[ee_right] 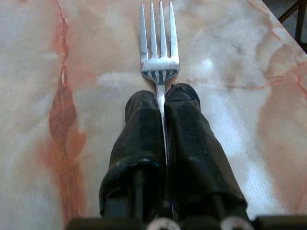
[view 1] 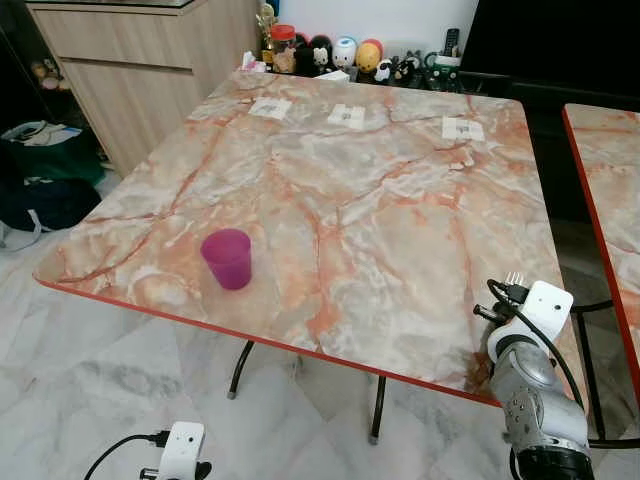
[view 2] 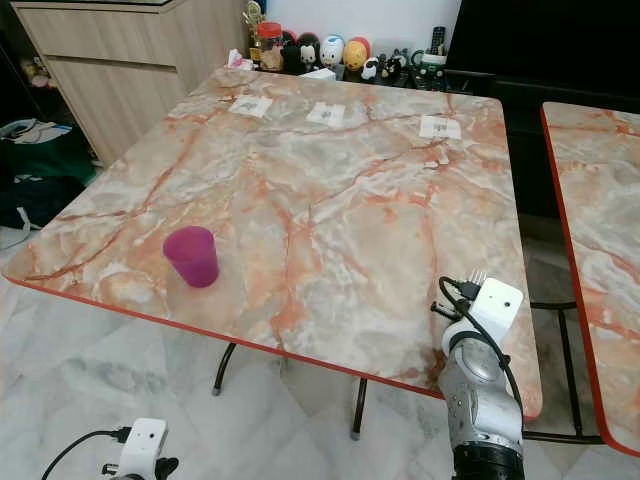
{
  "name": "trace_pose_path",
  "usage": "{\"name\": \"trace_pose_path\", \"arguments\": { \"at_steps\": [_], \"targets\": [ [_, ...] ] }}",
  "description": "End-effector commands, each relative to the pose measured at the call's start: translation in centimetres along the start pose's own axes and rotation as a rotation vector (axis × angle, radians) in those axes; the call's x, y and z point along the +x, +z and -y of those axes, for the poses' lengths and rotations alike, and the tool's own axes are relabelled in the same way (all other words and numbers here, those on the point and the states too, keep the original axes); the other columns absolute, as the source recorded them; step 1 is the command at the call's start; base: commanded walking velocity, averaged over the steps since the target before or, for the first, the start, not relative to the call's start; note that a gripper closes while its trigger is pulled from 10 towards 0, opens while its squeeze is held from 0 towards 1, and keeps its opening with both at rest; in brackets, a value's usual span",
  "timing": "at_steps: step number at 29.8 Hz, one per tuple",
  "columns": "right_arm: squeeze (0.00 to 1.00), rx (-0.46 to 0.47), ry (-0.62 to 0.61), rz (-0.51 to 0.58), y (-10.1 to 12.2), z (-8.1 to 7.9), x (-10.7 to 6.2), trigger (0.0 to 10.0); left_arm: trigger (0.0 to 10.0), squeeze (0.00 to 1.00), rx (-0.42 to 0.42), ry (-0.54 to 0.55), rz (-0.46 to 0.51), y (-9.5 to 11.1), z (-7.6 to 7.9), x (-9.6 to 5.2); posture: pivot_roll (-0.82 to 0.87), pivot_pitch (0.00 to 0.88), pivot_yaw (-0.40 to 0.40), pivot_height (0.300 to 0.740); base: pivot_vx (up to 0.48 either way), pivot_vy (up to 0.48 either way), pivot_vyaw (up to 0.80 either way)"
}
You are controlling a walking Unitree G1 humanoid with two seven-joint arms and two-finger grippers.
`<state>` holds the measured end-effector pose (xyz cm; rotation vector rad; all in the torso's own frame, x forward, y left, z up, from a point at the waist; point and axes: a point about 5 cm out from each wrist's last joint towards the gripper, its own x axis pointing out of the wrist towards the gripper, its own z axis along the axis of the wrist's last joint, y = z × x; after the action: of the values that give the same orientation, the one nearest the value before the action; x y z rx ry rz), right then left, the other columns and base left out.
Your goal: Setting the table
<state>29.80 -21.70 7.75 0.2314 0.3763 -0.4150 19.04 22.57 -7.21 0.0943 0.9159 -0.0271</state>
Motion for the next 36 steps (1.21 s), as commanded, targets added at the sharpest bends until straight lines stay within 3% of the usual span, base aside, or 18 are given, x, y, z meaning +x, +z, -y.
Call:
{"name": "trace_pose_path", "arguments": {
  "at_steps": [1,7,8,9,10,12,17,23,29,36],
  "targets": [
    [0.00,-0.009,0.001,-0.048,-1.1,0.1,0.0,0.0,10.0,0.00,-0.008,-0.003,-0.027,-0.6,0.1,-0.1,0.05,0.082,-0.016,0.740,0.000,0.000,0.00],
    [0.00,-0.017,0.002,-0.048,-1.2,0.2,0.0,0.0,10.0,0.00,-0.008,-0.009,-0.029,-0.6,0.2,-0.1,0.05,0.081,-0.017,0.740,0.000,0.000,0.00],
    [0.00,-0.022,0.009,-0.025,-0.9,0.1,0.0,0.9,10.0,0.00,-0.008,-0.009,-0.029,-0.6,0.2,-0.1,0.05,0.080,-0.018,0.740,0.000,0.000,0.00],
    [0.00,-0.022,0.009,-0.025,-0.9,0.1,0.0,0.9,10.0,0.00,-0.008,-0.009,-0.029,-0.6,0.2,-0.1,0.05,0.080,-0.018,0.740,0.000,0.000,0.00],
    [0.00,-0.033,0.025,0.043,-0.1,-0.3,-0.2,10.0,10.0,0.00,-0.007,-0.008,-0.028,-0.6,0.2,-0.1,0.05,0.082,-0.017,0.740,0.000,0.000,0.00],
    [0.00,-0.030,0.053,0.165,1.7,-0.8,-0.8,10.0,10.0,0.00,-0.005,-0.003,-0.026,-0.6,0.1,-0.1,0.05,0.082,-0.018,0.740,0.000,0.000,0.00],
    [0.00,-0.081,0.136,0.337,3.9,-1.8,-2.4,10.0,10.0,0.00,0.002,0.002,-0.025,-0.6,0.1,-0.1,0.05,0.083,-0.020,0.740,0.000,0.000,0.00],
    [0.00,-0.090,0.142,0.351,3.8,-1.5,-3.1,10.0,10.0,0.00,0.017,-0.004,-0.022,-0.5,0.2,0.0,0.04,0.079,-0.022,0.740,0.000,0.000,0.00],
    [0.00,-0.124,0.176,0.386,4.4,-1.3,-3.6,10.0,10.0,0.00,0.021,-0.005,-0.021,-0.4,0.2,0.0,0.04,0.071,-0.022,0.740,0.000,-0.472,-0.72],
    [0.00,-0.095,0.152,0.395,4.8,-1.7,-3.5,10.0,10.0,0.00,0.014,-0.007,-0.019,-0.4,0.2,0.0,0.04,0.071,-0.022,0.740,0.000,-0.472,-0.55]
  ]
}}
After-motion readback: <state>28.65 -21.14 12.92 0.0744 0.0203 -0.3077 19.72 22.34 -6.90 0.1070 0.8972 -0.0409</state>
